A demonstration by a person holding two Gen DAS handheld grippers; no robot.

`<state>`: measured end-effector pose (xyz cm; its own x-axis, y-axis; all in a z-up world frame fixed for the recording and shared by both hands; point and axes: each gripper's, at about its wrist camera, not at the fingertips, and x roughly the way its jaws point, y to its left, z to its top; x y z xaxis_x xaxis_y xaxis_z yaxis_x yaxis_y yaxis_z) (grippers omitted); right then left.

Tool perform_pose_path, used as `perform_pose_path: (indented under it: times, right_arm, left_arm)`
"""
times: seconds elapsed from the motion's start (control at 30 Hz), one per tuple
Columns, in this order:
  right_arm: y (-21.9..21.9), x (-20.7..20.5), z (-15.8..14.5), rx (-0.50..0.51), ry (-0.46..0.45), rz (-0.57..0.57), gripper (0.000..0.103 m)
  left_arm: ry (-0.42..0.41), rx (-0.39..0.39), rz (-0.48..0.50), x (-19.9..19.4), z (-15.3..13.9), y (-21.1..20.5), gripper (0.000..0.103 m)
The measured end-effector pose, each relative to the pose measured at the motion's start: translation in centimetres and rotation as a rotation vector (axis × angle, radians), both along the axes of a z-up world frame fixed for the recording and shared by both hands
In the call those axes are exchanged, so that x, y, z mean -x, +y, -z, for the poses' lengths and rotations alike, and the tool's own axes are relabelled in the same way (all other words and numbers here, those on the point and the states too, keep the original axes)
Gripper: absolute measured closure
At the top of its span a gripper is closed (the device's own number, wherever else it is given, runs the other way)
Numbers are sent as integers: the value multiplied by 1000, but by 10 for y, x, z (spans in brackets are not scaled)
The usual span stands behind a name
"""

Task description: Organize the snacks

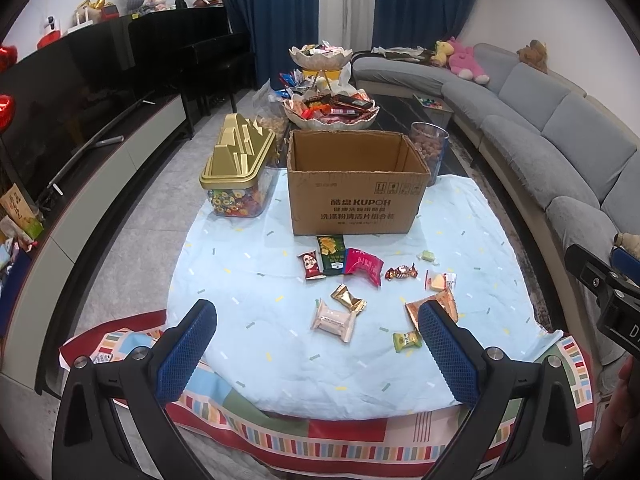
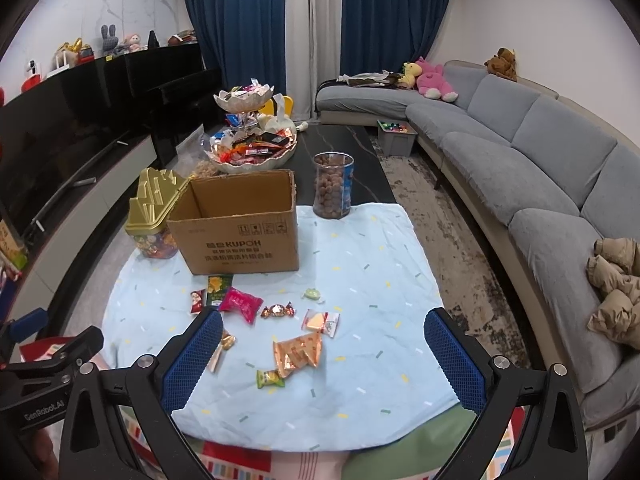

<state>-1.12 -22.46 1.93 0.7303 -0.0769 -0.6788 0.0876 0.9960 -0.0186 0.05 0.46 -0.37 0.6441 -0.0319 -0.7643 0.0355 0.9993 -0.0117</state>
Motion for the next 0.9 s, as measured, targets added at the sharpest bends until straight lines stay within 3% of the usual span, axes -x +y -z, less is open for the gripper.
perform_pose_path:
  times: [0.9]
  right_arm:
    - [-3,0,3,-5,5,1,1]
  left_arm:
    - [1,-4,-1,0,0,1,1]
